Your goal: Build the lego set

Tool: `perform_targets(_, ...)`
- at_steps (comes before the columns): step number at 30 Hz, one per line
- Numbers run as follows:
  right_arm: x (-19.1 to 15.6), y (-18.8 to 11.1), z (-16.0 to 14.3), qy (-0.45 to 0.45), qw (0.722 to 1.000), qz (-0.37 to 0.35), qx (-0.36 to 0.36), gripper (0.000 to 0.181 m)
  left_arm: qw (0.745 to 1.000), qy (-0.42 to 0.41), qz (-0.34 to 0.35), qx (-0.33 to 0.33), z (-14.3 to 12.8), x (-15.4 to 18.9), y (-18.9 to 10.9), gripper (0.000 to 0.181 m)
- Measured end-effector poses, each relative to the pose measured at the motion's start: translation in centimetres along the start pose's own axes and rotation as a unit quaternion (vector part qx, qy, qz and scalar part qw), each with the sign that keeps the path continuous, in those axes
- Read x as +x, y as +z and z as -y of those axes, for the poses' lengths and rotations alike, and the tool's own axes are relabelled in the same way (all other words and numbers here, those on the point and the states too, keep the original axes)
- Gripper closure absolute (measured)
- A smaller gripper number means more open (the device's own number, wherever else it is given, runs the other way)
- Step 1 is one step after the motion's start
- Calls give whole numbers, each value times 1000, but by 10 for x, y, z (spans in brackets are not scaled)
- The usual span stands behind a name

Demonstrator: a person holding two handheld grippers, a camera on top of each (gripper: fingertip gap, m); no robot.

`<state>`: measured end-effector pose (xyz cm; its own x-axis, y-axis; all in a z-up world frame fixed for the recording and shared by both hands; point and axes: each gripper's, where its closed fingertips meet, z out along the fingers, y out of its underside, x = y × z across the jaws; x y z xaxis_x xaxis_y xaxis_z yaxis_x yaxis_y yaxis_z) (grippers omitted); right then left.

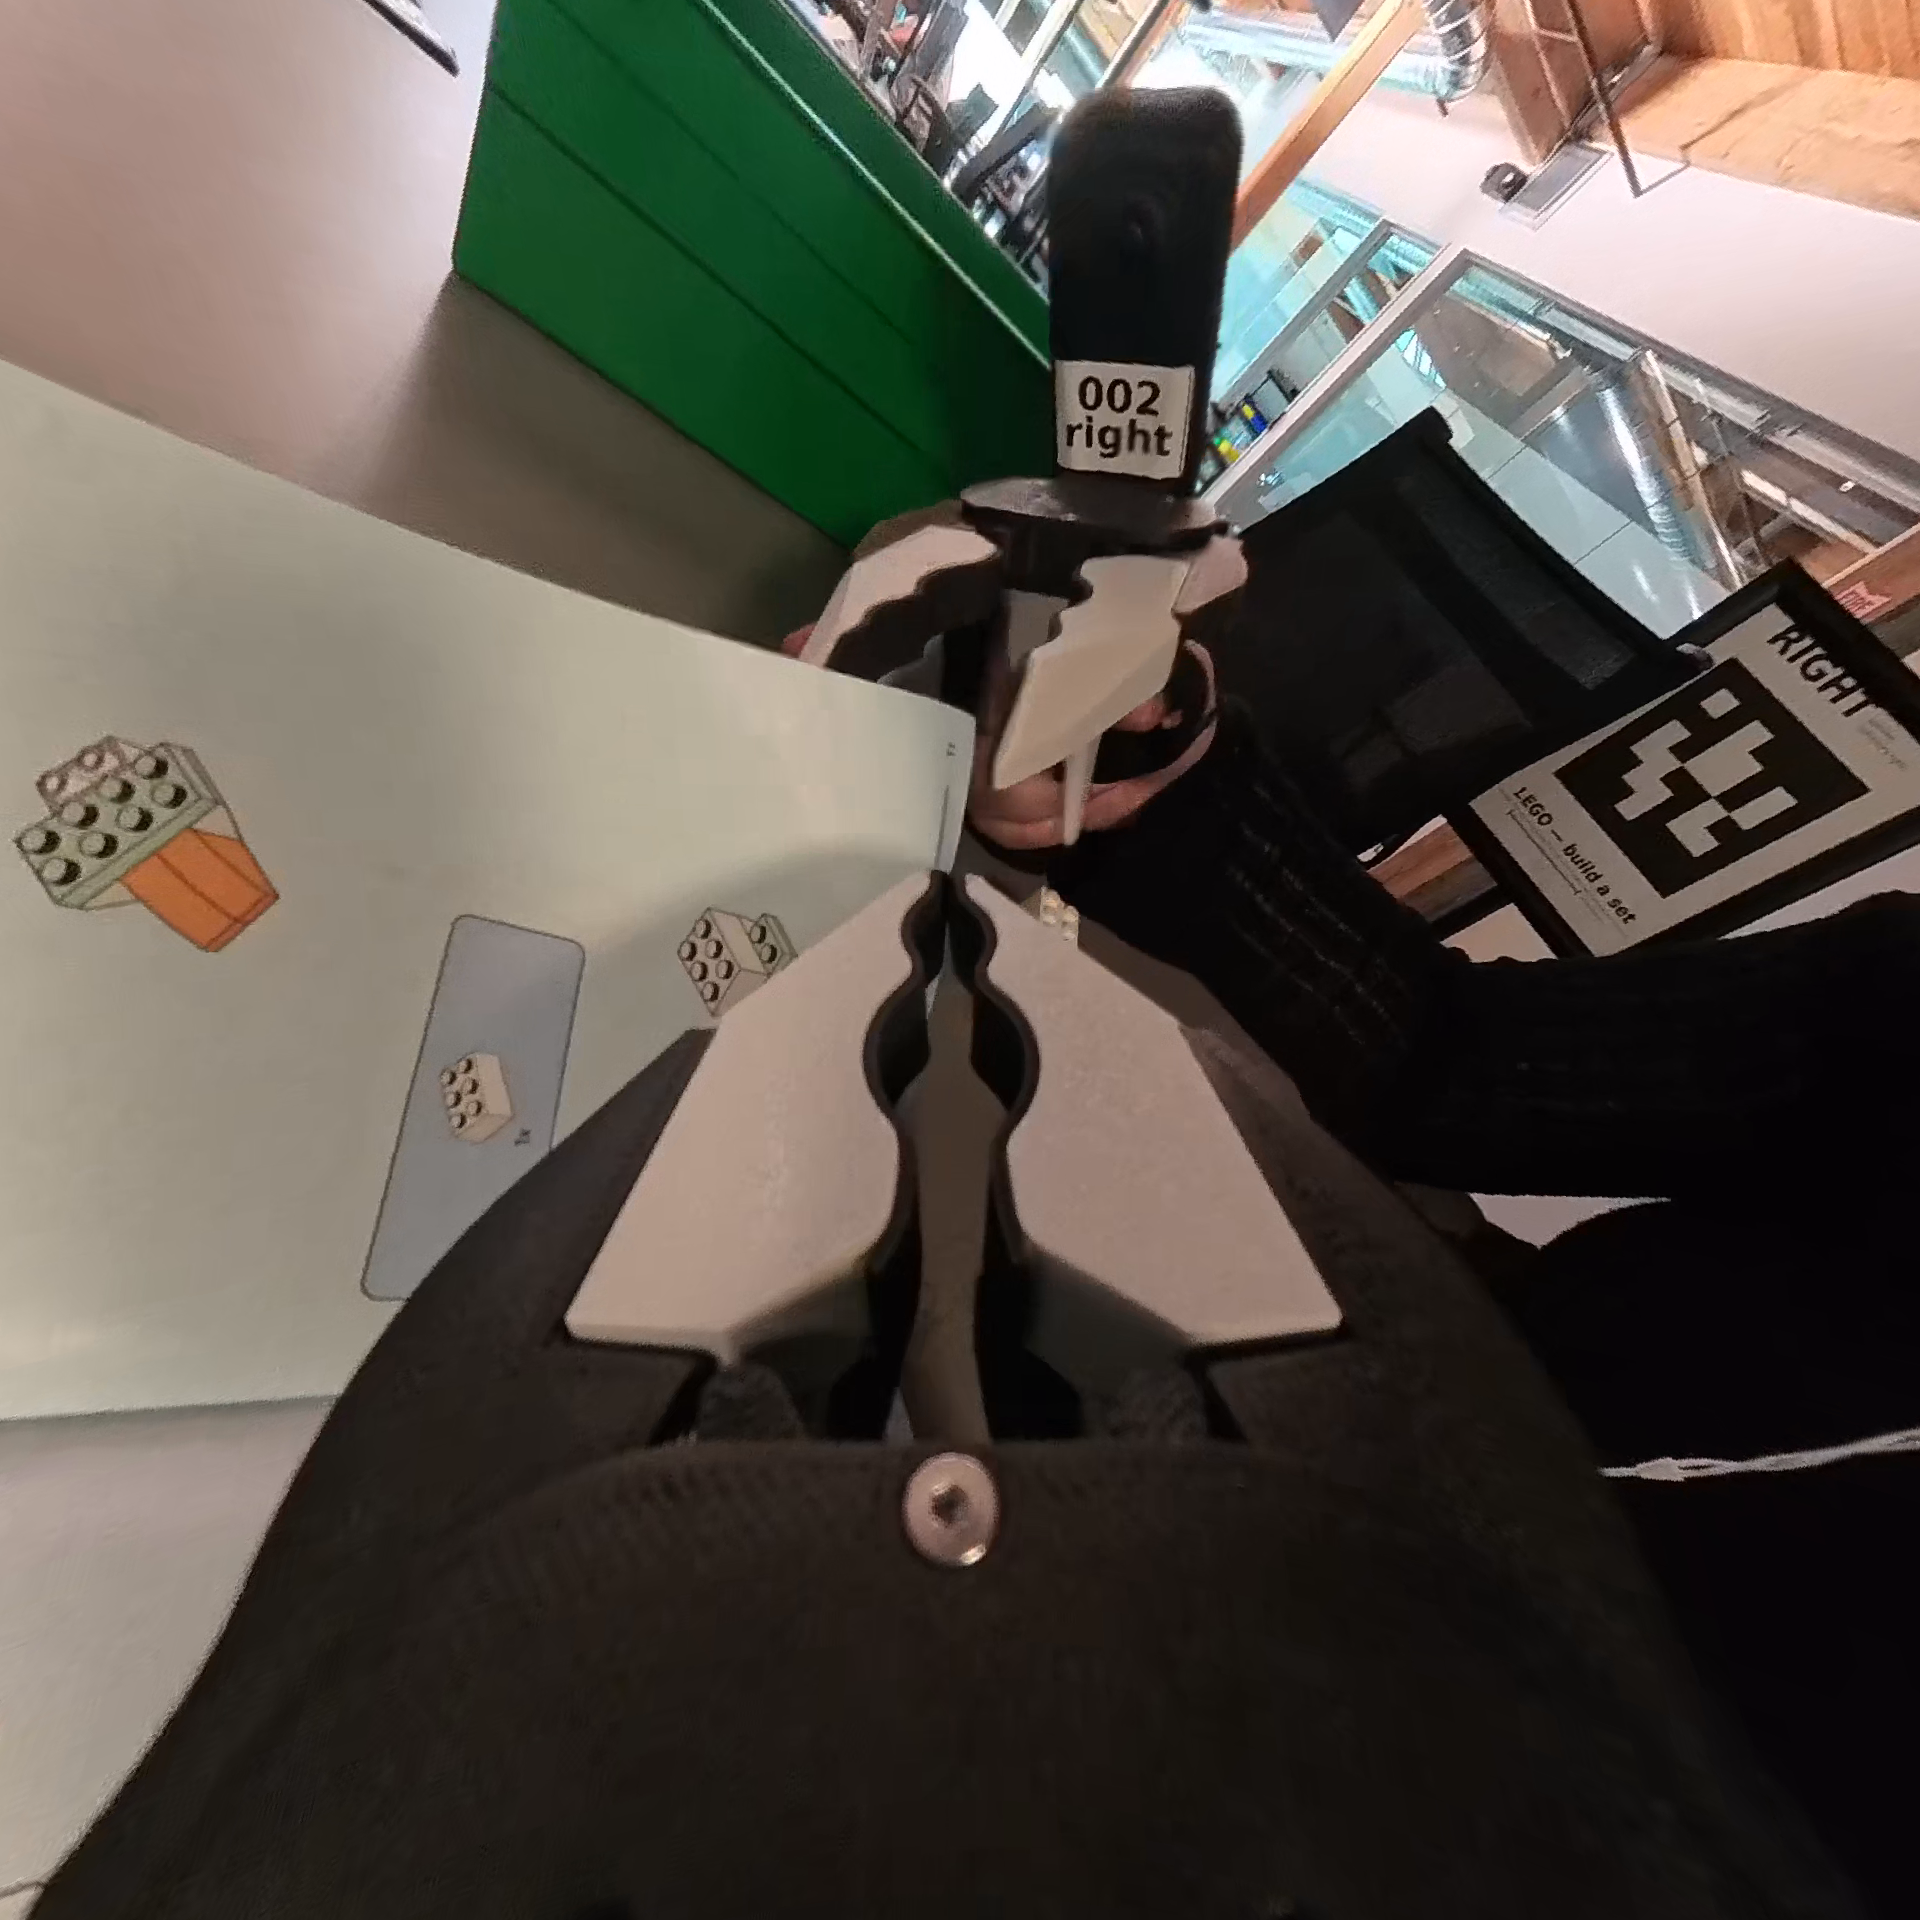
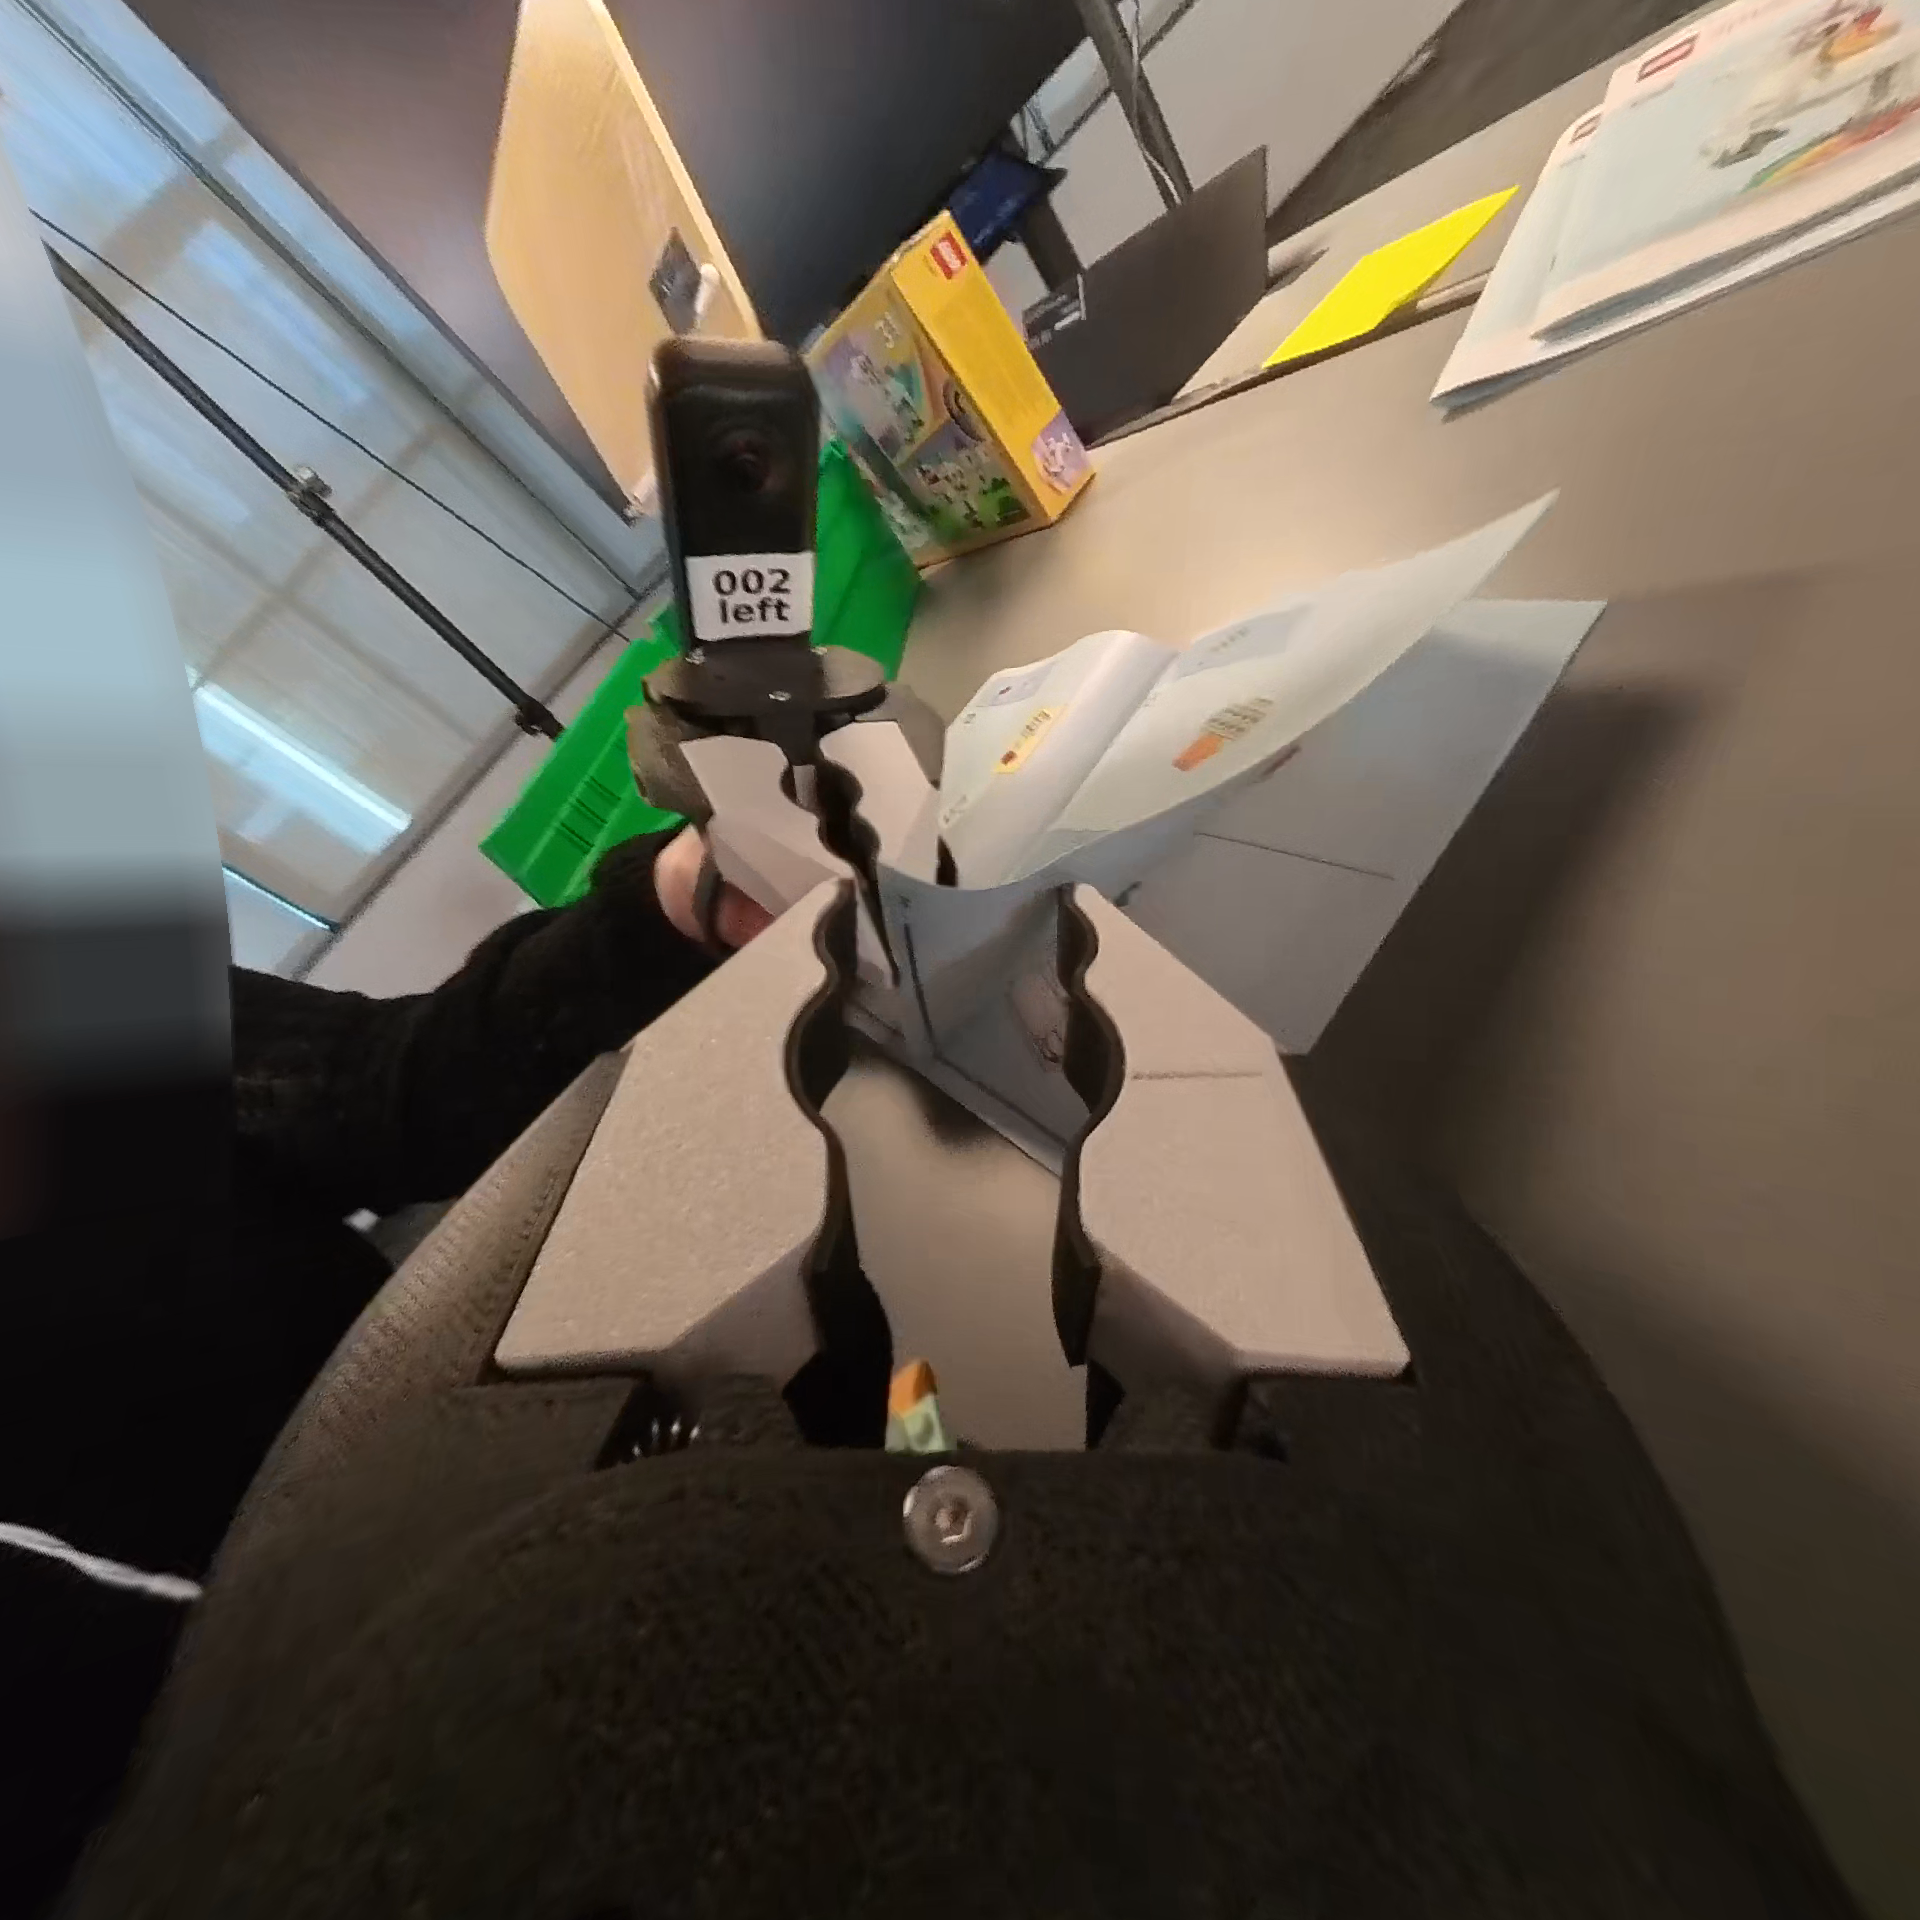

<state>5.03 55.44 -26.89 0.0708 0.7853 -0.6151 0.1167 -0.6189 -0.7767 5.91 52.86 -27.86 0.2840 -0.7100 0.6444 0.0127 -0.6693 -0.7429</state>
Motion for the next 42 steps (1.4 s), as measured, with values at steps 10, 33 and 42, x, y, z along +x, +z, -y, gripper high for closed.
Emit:
perform_targets(10,0,-1,2,59,998,21,9,153,1000,2,1,-3,-1,0,1,181)
perform_targets(33,12,-8,-1,85,996,-3,2,148,1000,-5,20,8,3,-6,-1,181)
perform_targets(42,6,-5,-1,77,997,10,2,149,1000,-6,10,14,5,-4,-1,181)
